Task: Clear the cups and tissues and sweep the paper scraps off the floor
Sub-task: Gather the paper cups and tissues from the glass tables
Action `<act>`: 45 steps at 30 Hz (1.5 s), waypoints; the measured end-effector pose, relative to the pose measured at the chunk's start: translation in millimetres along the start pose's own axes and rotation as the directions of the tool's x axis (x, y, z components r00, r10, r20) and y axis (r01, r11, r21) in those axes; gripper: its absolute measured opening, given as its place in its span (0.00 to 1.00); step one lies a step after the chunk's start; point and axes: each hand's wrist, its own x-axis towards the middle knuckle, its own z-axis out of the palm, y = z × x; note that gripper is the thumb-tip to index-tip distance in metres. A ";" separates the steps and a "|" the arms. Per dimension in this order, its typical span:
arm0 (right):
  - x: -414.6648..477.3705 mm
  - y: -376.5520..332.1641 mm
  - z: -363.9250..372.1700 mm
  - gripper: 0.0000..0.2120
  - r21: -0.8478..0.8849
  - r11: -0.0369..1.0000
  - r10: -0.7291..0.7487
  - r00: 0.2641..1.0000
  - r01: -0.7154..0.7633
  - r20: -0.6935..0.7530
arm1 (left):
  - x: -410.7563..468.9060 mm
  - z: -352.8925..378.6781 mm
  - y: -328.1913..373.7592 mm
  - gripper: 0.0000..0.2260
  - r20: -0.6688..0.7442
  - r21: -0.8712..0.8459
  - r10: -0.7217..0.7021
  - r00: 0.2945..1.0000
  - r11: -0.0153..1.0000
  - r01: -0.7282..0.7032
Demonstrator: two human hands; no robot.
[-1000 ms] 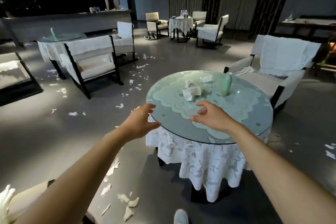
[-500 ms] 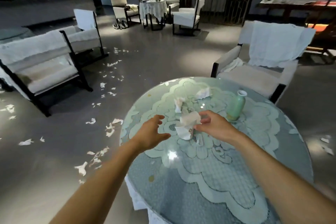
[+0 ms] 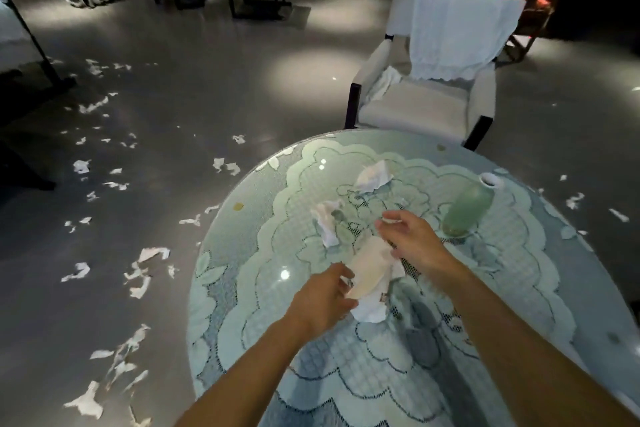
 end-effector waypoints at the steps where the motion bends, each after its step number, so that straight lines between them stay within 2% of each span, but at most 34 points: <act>1: 5.3 -4.0 5.4 0.19 0.019 1.000 0.010 1.000 -0.009 -0.020 | -0.6 -8.2 -4.7 0.18 0.022 -0.013 0.021 1.000 1.000 -0.021; 4: 19.4 -12.5 19.9 0.18 0.022 1.000 0.011 0.999 -0.011 -0.043 | -4.4 -37.6 -19.5 0.14 0.078 -0.027 0.047 0.996 0.999 -0.045; 7: 34.5 -20.1 35.8 0.19 0.007 1.000 -0.018 0.999 0.018 -0.051 | -0.6 -76.2 -38.5 0.15 0.081 -0.094 0.000 0.997 0.996 0.007; 14: 77.1 -25.1 68.9 0.28 -0.286 0.953 -0.086 0.995 0.097 0.051 | 23.6 -136.4 -69.5 0.11 -0.100 -0.236 -0.090 0.991 0.970 0.064; 18: 101.5 -17.5 87.7 0.31 -0.431 0.898 -0.029 0.987 0.094 0.156 | 36.4 -138.5 -77.7 0.12 -0.189 -0.309 -0.125 0.974 0.949 0.061; 20: 108.6 -8.3 96.7 0.29 -0.481 0.873 -0.006 0.988 0.080 0.153 | 40.3 -136.8 -81.2 0.13 -0.226 -0.331 -0.132 0.965 0.942 0.051; 24: 110.2 3.4 106.4 0.17 -0.539 0.837 -0.049 0.994 0.093 0.094 | 48.8 -135.8 -83.3 0.12 -0.266 -0.341 -0.126 0.956 0.940 0.029; 26: 110.3 2.3 101.1 0.14 -0.481 0.875 -0.052 0.998 0.057 0.024 | 54.4 -133.2 -79.6 0.12 -0.278 -0.352 -0.114 0.954 0.936 0.009; 28: 114.4 -1.9 84.9 0.12 -0.268 0.963 -0.035 0.990 -0.004 -0.140 | 62.3 -129.6 -72.6 0.12 -0.285 -0.377 -0.099 0.953 0.926 -0.017; 30: 120.9 -9.9 60.5 0.12 -0.102 0.995 -0.028 0.953 -0.003 -0.301 | 72.1 -125.5 -63.5 0.12 -0.287 -0.407 -0.085 0.954 0.913 -0.041; 33: 141.6 -13.9 26.9 0.11 -0.088 0.996 -0.017 0.923 -0.018 -0.385 | 88.9 -119.7 -49.7 0.12 -0.288 -0.454 -0.079 0.954 0.889 -0.063; 36: 163.8 -13.9 10.8 0.06 -0.056 0.996 0.044 0.943 -0.066 -0.331 | 106.2 -114.1 -44.0 0.13 -0.280 -0.468 -0.081 0.957 0.881 -0.062; 40: 191.8 -5.9 14.4 0.07 0.009 0.998 0.065 0.974 -0.064 -0.217 | 123.9 -108.9 -47.5 0.13 -0.274 -0.464 -0.087 0.958 0.884 -0.053; 42: 200.6 1.0 23.3 0.10 0.044 0.997 0.070 0.980 -0.062 -0.188 | 128.2 -109.0 -50.0 0.13 -0.290 -0.470 -0.100 0.952 0.881 -0.051; 45: 201.9 5.9 33.2 0.20 0.102 0.994 0.059 0.980 -0.040 -0.189 | 129.4 -110.9 -53.0 0.13 -0.306 -0.449 -0.104 0.946 0.892 -0.048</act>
